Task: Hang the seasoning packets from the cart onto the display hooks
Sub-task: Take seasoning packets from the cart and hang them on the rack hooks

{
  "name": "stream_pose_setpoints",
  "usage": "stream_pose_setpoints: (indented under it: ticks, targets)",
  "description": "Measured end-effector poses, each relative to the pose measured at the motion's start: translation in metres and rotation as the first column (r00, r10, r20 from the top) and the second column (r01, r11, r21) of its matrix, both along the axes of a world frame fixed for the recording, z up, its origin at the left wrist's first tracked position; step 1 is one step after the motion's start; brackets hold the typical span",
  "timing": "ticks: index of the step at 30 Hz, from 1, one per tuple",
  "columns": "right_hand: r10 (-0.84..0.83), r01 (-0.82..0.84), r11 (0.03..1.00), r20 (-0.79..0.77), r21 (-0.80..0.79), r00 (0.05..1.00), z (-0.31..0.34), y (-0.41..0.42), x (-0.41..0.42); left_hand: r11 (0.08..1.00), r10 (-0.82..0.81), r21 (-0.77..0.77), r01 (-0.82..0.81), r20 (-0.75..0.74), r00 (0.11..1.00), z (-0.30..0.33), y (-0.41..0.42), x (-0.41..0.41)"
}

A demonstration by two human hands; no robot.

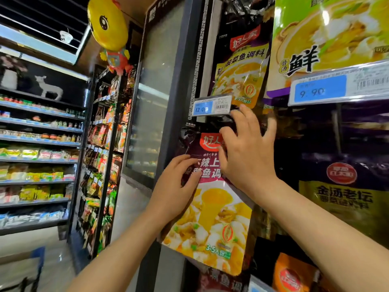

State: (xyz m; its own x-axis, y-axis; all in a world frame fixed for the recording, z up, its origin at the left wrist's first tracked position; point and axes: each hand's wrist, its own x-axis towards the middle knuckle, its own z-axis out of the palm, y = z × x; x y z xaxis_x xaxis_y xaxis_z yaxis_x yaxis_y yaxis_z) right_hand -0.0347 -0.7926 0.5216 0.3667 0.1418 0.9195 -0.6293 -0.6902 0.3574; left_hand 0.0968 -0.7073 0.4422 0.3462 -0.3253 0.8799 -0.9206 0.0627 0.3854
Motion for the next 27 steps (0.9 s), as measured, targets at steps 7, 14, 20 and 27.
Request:
stream_pose_setpoints:
  ticks: [7,14,20,27]
  targets:
    - [0.146,-0.099,0.985,-0.377,0.14,0.915,-0.033,0.02,0.013,0.999,0.043,-0.005,-0.043,0.051,0.998,-0.019,0.019,-0.001]
    - [0.16,0.104,0.911,-0.576,0.398,0.801,-0.031,-0.012,0.029,0.998,-0.026,0.053,0.031,-0.095,0.995,-0.053,0.043,0.019]
    - [-0.008,0.351,0.838,-0.634,0.418,0.773,-0.038,-0.06,0.041,0.952,0.048,0.303,-0.043,-0.009,0.999,-0.077,0.045,0.023]
    - [0.162,0.287,0.799,-0.648,0.529,0.744,-0.028,-0.073,0.029,0.959,0.137,0.257,-0.12,-0.051,0.989,-0.089,0.038,0.024]
